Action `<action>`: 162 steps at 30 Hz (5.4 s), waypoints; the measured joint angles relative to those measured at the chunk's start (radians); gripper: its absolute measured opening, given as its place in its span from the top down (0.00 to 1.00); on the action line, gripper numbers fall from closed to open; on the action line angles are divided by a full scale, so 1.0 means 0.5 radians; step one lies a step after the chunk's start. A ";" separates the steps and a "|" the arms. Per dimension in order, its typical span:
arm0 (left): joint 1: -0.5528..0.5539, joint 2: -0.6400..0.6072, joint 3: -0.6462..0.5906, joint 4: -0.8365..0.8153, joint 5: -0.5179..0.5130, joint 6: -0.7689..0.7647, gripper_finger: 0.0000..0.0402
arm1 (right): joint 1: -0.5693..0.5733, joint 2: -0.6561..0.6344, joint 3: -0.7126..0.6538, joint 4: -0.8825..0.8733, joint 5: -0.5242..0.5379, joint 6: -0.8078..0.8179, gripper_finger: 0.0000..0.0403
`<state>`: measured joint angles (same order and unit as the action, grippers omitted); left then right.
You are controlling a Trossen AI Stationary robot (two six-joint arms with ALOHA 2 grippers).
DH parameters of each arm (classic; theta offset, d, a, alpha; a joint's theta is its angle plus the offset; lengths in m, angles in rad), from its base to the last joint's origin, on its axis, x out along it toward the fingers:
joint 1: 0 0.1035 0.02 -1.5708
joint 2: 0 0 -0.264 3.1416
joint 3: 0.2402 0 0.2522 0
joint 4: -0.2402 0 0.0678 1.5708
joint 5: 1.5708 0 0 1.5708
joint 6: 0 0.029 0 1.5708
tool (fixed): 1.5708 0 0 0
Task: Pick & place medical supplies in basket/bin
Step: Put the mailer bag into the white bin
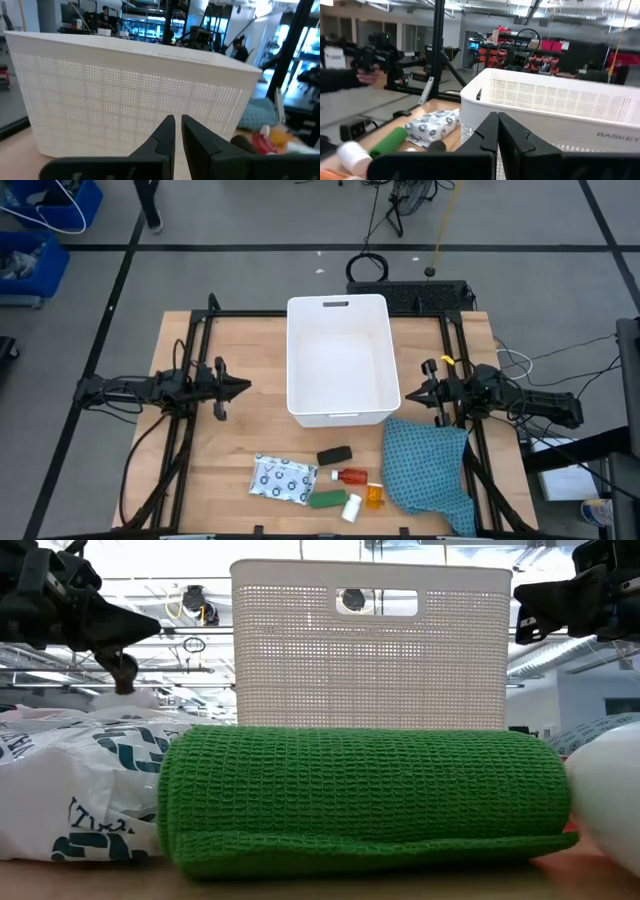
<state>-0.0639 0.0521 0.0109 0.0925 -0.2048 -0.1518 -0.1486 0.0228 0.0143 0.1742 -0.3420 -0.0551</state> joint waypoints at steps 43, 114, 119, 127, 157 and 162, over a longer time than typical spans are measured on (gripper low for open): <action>-0.528 2.108 2.003 -1.501 -0.105 -0.119 0.57 | -0.001 0.001 0.000 0.287 0.002 -0.201 1.00; -0.854 2.953 2.049 -1.067 0.426 -0.293 0.99 | -0.001 0.000 0.000 0.242 0.052 -0.069 1.00; -0.978 2.517 2.051 -1.242 0.110 -0.215 0.99 | -0.001 0.001 -0.001 0.255 0.052 -0.069 1.00; -1.133 1.901 2.004 -1.639 -0.664 -0.002 1.00 | -0.001 0.001 0.000 0.255 0.052 -0.070 1.00; -0.196 0.683 0.728 0.119 -0.578 1.031 1.00 | -0.001 0.015 -0.001 0.286 0.050 -0.204 1.00; -0.025 1.061 0.975 0.182 -0.391 1.033 1.00 | -0.001 0.015 0.000 0.344 0.052 -0.329 1.00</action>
<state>-0.0763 0.5826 0.4984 0.1834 -0.4002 0.3649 -0.1489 0.0303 0.0141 0.3461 -0.3161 -0.2198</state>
